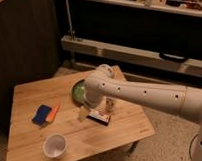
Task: Place the eraser on the white sponge
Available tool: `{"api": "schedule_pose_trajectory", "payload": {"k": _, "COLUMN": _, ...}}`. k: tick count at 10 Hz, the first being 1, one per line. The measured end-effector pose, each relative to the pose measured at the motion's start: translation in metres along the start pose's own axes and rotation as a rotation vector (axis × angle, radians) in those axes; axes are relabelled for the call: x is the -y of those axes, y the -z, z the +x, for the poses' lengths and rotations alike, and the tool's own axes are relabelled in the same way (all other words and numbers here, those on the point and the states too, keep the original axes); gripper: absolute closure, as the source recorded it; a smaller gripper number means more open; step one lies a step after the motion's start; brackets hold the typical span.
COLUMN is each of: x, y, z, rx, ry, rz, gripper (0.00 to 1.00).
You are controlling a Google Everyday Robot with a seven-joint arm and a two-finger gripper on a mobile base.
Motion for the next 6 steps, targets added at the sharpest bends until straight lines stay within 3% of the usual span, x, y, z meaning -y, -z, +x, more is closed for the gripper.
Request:
{"api": "schedule_pose_trajectory", "payload": {"k": 1, "x": -0.005, "y": -0.004, "z": -0.001, "rx": 0.01, "ry": 0.015, "rz": 0.011, "gripper": 0.2}}
{"api": "schedule_pose_trajectory", "payload": {"k": 6, "x": -0.017, "y": -0.042, "z": -0.025, "rx": 0.061, "ry": -0.057, "rz": 0.066, "gripper": 0.2}}
